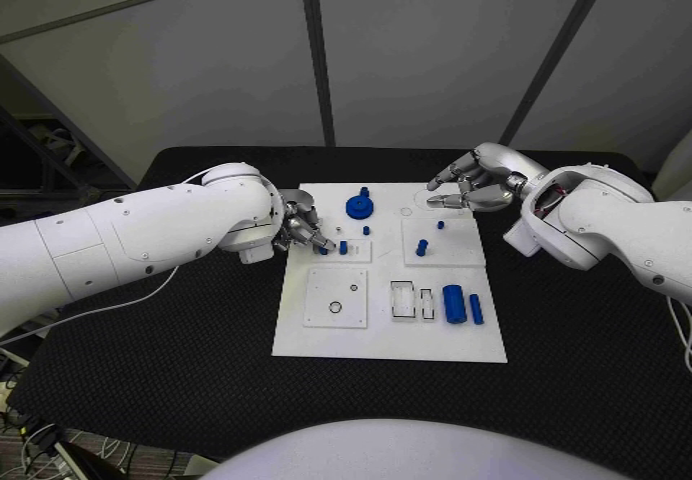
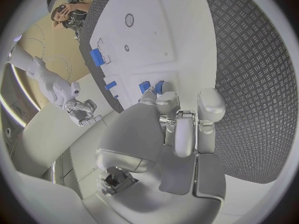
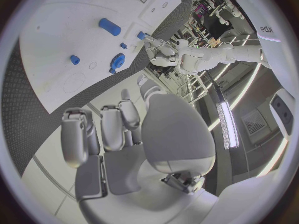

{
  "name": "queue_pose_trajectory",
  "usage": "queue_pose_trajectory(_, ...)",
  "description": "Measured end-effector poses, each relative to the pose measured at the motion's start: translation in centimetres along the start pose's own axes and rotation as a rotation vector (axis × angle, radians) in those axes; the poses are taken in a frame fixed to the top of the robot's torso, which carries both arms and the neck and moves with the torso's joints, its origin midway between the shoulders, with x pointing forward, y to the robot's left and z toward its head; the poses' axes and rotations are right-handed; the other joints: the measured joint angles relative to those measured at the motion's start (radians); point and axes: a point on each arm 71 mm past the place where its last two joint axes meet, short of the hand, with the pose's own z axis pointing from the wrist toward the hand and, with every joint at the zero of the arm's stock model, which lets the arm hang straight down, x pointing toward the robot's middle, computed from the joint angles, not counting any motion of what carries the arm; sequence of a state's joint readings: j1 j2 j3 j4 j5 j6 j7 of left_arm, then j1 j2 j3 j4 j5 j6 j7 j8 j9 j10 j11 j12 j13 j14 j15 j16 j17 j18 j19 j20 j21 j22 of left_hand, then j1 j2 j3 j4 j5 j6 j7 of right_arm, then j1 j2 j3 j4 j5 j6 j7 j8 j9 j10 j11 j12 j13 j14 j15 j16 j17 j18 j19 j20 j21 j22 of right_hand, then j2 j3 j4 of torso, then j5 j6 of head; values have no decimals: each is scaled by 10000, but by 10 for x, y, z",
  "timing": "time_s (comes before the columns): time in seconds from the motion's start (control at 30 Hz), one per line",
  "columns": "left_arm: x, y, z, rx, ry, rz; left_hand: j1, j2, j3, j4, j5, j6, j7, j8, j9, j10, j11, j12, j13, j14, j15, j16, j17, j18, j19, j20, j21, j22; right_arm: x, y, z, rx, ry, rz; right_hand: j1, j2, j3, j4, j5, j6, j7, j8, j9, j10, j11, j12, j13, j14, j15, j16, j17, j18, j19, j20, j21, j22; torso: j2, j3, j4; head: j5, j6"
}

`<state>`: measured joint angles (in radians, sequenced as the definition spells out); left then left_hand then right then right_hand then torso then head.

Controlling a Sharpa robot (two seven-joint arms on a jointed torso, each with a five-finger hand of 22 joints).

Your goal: Assemble the parts on the task board

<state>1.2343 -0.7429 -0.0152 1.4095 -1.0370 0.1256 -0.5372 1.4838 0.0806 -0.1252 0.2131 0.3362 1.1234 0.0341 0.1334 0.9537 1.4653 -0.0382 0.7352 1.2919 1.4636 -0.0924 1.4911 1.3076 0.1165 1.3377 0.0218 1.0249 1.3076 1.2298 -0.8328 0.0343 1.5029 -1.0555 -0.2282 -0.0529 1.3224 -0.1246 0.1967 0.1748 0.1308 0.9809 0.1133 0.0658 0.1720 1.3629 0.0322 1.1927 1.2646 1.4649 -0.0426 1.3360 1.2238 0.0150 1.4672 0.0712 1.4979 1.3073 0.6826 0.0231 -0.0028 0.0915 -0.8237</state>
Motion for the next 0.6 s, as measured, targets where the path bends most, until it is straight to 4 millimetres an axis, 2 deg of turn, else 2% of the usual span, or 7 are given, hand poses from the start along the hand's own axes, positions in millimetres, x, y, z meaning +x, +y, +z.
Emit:
queue_pose_trajectory(0.1, 0, 1, 0, 3, 12, -94, 38, -13, 102, 102, 6, -71, 71, -3, -5, -3, 3, -43, -28, -4, 5, 0, 0, 0, -38, 38, -79, 0, 0, 0, 0, 2, 0, -1, 0, 0, 0, 0, 0, 0, 0, 0, 0, 0, 0, 0, 0, 0, 0, 0, 0, 0, 0, 0, 0, 0, 0, 0, 0, 10, 15)
queue_pose_trajectory(0.2, -1, 2, -1, 10, 17, -176, 32, -19, 241, 240, 188, -199, 122, -41, 33, -75, 75, -43, -53, 14, 54, -19, 0, -1, -132, 56, -233, -1, 0, 0, 0, 3, 0, -1, 0, 0, 0, 0, 0, 0, 0, 0, -1, 0, 0, 0, 0, 0, 0, 0, 0, 1, 0, 0, 0, 0, -1, 0, 0, 18, 21)
queue_pose_trajectory(0.27, -1, 2, -1, 7, 10, -231, -132, -184, 369, 359, 316, -252, 147, -39, 76, -92, 92, -51, -56, 15, 55, -41, 0, -1, -145, 70, -273, -1, 0, 0, 0, 3, 1, -1, 0, 0, 0, 0, 0, 0, 0, 0, -1, 0, 0, 0, 0, 0, 0, 0, -1, 0, 0, 0, 0, 0, -1, 2, 0, 25, 26)
queue_pose_trajectory(0.37, -2, 3, -2, 0, -10, -294, -576, -594, 1202, -25, 877, -285, 177, -50, 139, -161, 160, -112, -77, 13, 58, -41, 0, -1, -180, 106, -334, -1, 0, 0, 0, 2, 1, -1, 0, 0, 0, 0, 0, 0, 0, 0, -1, 0, 0, 0, 0, 0, 0, 0, -1, 1, 0, 0, 0, 0, -1, 3, 1, 32, 30)
queue_pose_trajectory(0.4, -2, 3, -2, -1, -11, -308, -743, -673, 1499, -190, 1004, -306, 197, -50, 198, -177, 176, -112, -84, 5, 67, -41, 0, 0, -199, 125, -362, -1, 0, 0, 0, 2, 1, -1, 0, 0, 0, 0, 0, 0, 0, 0, -1, 0, 0, 0, 0, 0, 0, 0, -1, 0, 0, 0, 0, 0, 0, 3, 1, 33, 30)
queue_pose_trajectory(0.5, -3, 3, -2, 13, -26, -351, -1067, -813, 1923, -335, 1248, -321, 212, 31, 306, -178, 177, -112, -84, 1, 72, -41, 0, -1, -216, 142, -387, -1, 0, 0, 0, 3, 1, -1, 0, 0, 0, 0, 0, 0, 0, 0, -1, 0, 0, 0, 0, 0, 0, 0, -1, 0, 0, 0, 0, 0, 0, 3, 1, 36, 35)
queue_pose_trajectory(0.6, -6, 0, -4, 107, -58, -413, -1402, -998, 2311, -419, 1671, -322, 212, 98, 403, -179, 178, -58, -64, 2, 75, -41, 0, -1, -251, 106, -387, 0, 0, 0, 0, 3, 1, -1, 0, 0, 0, 0, 0, 0, 0, 0, -2, 0, 0, 0, 0, 0, 0, 0, -2, 0, 0, 0, 0, 0, 0, 3, 1, 41, 36)
